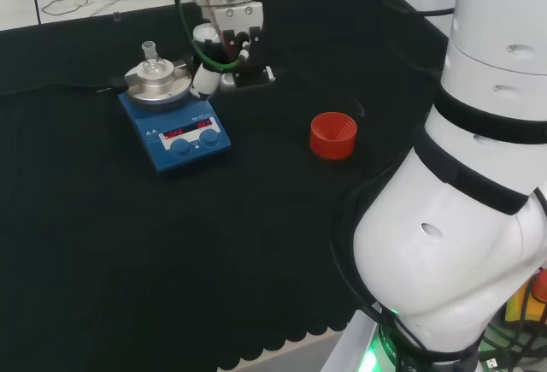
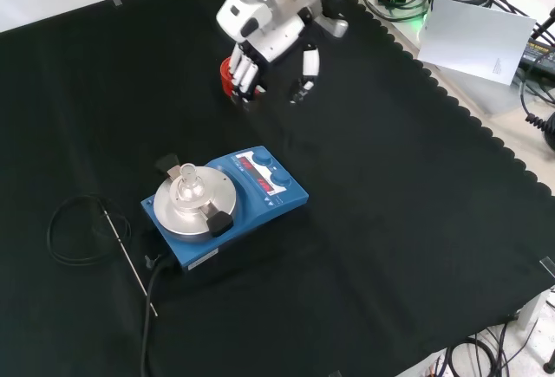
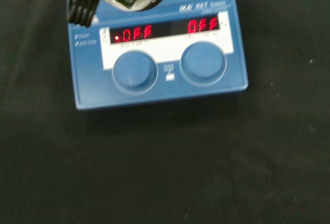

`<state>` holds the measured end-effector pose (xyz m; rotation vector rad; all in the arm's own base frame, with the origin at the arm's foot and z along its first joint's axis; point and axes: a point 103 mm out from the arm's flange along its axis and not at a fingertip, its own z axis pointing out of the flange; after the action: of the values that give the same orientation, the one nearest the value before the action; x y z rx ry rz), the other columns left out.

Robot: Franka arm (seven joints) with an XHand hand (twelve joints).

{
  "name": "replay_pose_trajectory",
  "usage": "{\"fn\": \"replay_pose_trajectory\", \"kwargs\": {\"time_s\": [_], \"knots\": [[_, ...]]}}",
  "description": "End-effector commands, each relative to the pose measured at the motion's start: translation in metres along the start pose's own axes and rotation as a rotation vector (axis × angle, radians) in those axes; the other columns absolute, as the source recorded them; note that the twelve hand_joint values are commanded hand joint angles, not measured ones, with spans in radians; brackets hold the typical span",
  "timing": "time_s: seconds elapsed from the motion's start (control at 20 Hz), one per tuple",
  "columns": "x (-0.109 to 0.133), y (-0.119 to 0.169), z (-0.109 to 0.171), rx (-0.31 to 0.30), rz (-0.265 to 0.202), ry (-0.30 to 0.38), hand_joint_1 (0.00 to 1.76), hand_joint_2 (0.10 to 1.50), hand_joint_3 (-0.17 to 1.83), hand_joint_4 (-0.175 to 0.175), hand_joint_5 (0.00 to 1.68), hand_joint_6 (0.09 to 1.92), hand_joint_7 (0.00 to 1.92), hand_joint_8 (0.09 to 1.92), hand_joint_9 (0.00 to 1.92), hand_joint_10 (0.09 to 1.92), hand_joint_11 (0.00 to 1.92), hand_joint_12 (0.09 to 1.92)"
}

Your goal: Turn on the heater.

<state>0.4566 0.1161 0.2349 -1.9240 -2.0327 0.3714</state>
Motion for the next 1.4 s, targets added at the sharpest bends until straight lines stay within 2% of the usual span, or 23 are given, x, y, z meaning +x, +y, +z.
{"fn": "replay_pose_trajectory", "kwargs": {"time_s": [0.05,0.45,0.6,0.75,0.85,1.0,1.1,1.25,1.4], "knots": [[0.018,-0.003,0.020,0.104,-0.031,-0.059,0.97,0.67,0.72,-0.095,0.49,0.70,0.93,0.83,1.13,0.65,0.68,1.26],[0.019,-0.002,0.032,0.161,-0.014,-0.100,1.03,0.68,0.71,-0.142,0.46,0.68,1.29,0.99,1.47,0.81,1.20,0.96],[0.022,-0.002,0.033,0.166,-0.015,-0.105,1.05,0.69,0.70,-0.160,0.45,0.66,1.42,1.12,1.55,1.02,1.41,0.89],[0.023,-0.001,0.035,0.175,-0.016,-0.108,1.07,0.70,0.69,-0.162,0.43,0.65,1.51,1.29,1.64,1.26,1.56,0.93],[0.024,0.000,0.035,0.178,-0.020,-0.117,1.10,0.72,0.69,-0.162,0.44,0.65,1.55,1.36,1.69,1.35,1.62,0.96],[0.027,0.002,0.037,0.186,-0.034,-0.133,1.18,0.74,0.70,-0.157,0.43,0.68,1.57,1.43,1.70,1.42,1.57,1.00],[0.031,0.005,0.041,0.219,-0.054,-0.162,1.29,0.76,0.76,-0.149,0.41,0.72,1.56,1.47,1.68,1.44,1.42,1.09],[0.035,0.009,0.046,0.277,-0.083,-0.161,1.39,0.74,0.88,-0.123,0.30,0.77,1.57,1.51,1.67,1.47,1.29,1.24],[0.040,0.012,0.051,0.295,-0.094,-0.162,1.42,0.71,0.95,-0.103,0.22,0.74,1.58,1.52,1.68,1.48,1.26,1.29]]}}
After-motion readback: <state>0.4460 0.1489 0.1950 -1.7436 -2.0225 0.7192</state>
